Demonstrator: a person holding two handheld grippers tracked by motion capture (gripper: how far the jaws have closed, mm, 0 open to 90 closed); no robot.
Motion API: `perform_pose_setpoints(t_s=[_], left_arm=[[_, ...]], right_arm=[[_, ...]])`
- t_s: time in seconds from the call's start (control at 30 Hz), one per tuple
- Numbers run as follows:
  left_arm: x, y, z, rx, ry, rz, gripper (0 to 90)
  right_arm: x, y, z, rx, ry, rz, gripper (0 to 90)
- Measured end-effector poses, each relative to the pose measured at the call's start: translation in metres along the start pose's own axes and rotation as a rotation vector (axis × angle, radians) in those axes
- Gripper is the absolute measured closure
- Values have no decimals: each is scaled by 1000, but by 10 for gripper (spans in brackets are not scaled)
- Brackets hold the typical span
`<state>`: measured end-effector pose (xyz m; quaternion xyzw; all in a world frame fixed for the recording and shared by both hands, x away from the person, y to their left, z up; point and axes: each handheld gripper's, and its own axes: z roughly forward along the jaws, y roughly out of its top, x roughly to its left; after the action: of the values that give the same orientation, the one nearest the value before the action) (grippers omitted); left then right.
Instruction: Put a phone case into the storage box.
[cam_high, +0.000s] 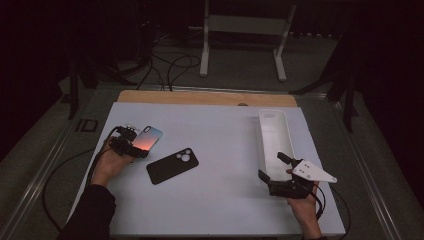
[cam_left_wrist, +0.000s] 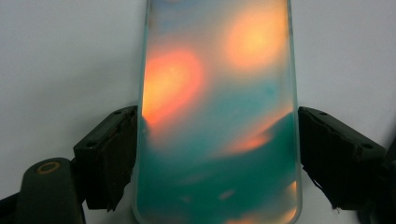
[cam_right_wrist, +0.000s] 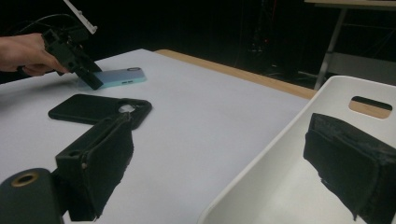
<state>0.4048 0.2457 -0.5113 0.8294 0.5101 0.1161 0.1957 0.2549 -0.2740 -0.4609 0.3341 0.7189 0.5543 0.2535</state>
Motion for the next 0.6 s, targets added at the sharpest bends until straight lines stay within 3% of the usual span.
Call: perform_pose_setpoints(t_s=[0.13, 0.3, 0.6], left_arm=[[-1, -1, -1, -11, 1, -1, 174], [-3, -1, -8, -68, -9, -22, 175], [-13, 1, -27, -153, -6, -8, 174]], right_arm=[[0, 0, -1, 1, -3, 6, 85], [-1, 0, 0, 2, -1, 7, 85], [-1, 0, 0, 1, 0, 13, 85]])
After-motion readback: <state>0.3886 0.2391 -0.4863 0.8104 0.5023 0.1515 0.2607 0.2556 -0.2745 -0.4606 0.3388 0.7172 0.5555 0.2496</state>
